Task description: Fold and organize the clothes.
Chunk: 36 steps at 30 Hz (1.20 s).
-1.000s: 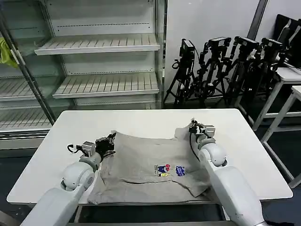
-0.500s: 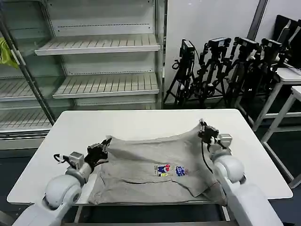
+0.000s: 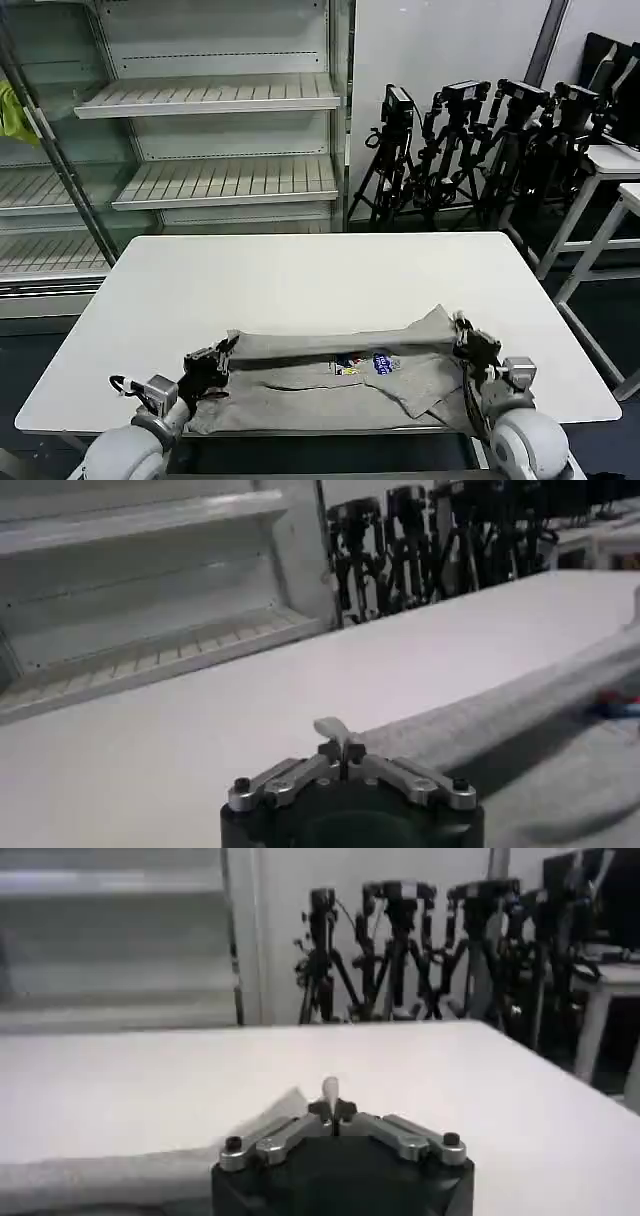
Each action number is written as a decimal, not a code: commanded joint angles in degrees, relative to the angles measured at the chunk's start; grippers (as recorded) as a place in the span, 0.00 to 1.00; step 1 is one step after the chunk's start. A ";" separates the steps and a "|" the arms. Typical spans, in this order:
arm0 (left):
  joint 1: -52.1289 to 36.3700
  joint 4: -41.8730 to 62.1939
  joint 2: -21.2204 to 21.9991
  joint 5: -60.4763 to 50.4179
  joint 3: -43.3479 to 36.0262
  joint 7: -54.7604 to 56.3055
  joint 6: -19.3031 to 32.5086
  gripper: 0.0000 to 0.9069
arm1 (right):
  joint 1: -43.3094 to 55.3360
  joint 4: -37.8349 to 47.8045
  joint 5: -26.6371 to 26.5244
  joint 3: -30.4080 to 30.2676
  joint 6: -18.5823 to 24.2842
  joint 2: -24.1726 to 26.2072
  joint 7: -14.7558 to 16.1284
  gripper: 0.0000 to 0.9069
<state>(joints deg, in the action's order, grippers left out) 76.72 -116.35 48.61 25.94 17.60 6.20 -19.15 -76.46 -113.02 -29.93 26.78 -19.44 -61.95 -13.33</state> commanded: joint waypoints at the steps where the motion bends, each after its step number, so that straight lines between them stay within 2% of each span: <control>1: 3.83 1.03 1.13 -4.32 -0.60 0.37 0.53 1.00 | -7.81 -3.21 2.77 0.70 -1.08 -1.14 -0.09 1.00; 10: 5.98 -8.19 3.80 -2.08 3.08 7.58 2.51 1.00 | -12.74 -14.31 1.67 5.83 2.60 -0.53 -0.30 1.00; 16: 12.82 -15.07 10.52 -1.34 8.38 13.23 1.12 1.00 | -17.57 -18.49 1.83 9.30 3.28 -0.59 -0.66 1.00; 18: 14.17 -14.11 13.95 -0.09 9.58 14.43 0.49 1.00 | -18.88 -19.04 2.08 9.83 3.41 -1.16 -0.68 1.00; 22: 14.74 -10.63 18.17 4.27 9.79 15.49 0.09 1.00 | -19.89 -19.31 2.98 9.78 3.63 -2.05 -0.67 1.00; 27: 15.12 -7.81 23.06 8.16 5.86 15.80 0.44 1.00 | -20.06 -19.54 3.36 9.40 3.68 -2.69 -0.91 1.00; 36: 11.91 -3.21 26.15 7.43 2.51 15.58 1.29 1.00 | -21.72 -20.54 3.44 10.01 3.88 -2.96 -0.98 1.00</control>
<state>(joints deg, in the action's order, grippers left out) 89.03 -123.34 68.15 31.22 22.67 20.14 -18.32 -96.00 -132.01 -26.73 35.93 -15.82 -64.47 -14.26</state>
